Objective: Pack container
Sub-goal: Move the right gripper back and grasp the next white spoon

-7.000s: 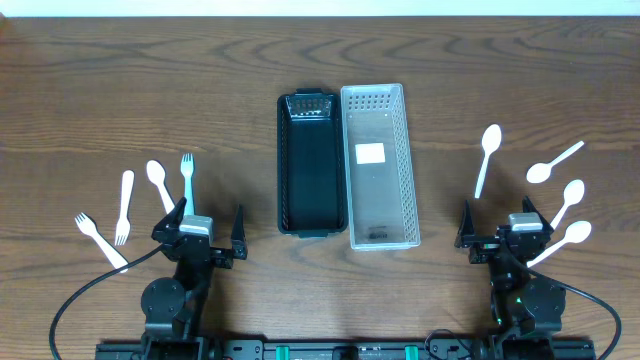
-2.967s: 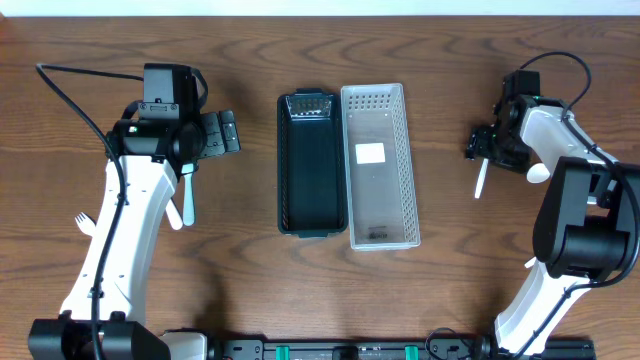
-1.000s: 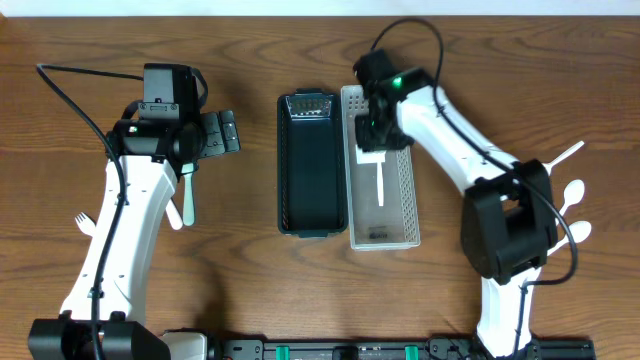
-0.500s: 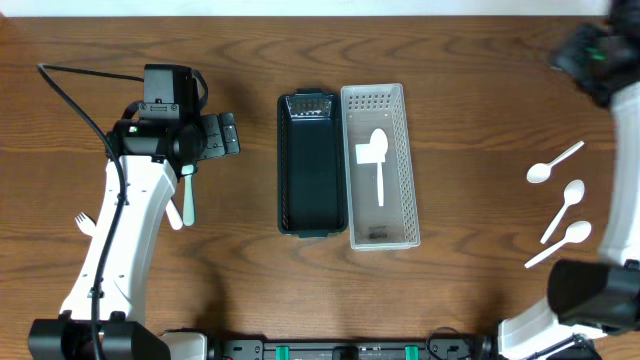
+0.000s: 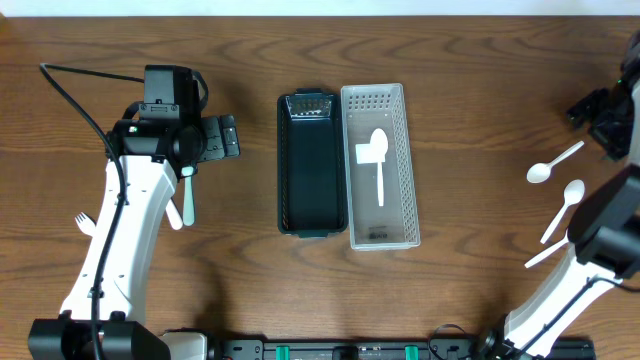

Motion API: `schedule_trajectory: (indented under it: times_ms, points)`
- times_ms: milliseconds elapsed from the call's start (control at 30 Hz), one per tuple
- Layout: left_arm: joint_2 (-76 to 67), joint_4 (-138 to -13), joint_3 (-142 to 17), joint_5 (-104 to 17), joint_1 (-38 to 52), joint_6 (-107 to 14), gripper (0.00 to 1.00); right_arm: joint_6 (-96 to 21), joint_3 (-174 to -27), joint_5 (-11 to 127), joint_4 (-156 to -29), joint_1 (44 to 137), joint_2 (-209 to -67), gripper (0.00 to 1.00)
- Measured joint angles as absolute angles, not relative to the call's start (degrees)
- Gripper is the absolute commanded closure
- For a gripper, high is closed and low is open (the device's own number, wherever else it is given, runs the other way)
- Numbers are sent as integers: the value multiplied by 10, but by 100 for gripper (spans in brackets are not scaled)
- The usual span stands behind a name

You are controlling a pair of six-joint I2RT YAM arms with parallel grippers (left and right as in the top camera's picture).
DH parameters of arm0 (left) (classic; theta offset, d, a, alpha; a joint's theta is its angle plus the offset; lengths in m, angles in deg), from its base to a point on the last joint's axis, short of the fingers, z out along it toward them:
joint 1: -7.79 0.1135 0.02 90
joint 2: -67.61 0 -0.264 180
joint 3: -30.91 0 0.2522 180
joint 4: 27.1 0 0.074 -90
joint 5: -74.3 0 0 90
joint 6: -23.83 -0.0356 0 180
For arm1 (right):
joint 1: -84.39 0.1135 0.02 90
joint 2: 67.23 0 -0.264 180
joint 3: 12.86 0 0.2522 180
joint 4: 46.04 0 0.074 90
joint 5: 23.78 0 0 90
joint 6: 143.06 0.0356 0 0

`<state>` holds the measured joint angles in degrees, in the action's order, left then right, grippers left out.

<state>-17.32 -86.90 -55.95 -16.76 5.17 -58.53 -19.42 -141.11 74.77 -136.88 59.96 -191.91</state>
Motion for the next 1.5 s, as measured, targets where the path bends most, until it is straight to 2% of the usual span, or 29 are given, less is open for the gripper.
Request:
schedule_trajectory:
  times_ms: [300,667,1000,1033,1067,1133,1233,1267,1500]
  points:
    - [-173,-869,-559,-168,52,-585,2,-228,-1408,708,-1354,600,-2007,22]
    - [-173,-869,-559,-168,52,-585,2,-297,-1401,685,-1291,601,-2008,23]
    - [-174,-869,-559,-168,52,-586,2,-317,-1307,668,-1218,601,-2001,22]
    - [-174,-869,-559,-168,52,-586,2,-317,-1301,666,-1211,601,-1998,24]
    - [-174,-869,-559,-168,52,-586,2,-318,-1293,665,-1202,601,-1993,31]
    - [-174,-869,-559,-168,52,-586,2,-324,-1283,664,-1192,601,-1988,50]
    - [-174,-869,-559,-168,52,-586,2,-327,-1267,668,-1178,601,-1979,96]
    - [-174,-869,-559,-168,52,-586,2,-327,-1262,669,-1176,601,-1977,99]
    - [-174,-869,-559,-168,52,-586,2,-327,-1257,670,-1173,601,-1973,99]
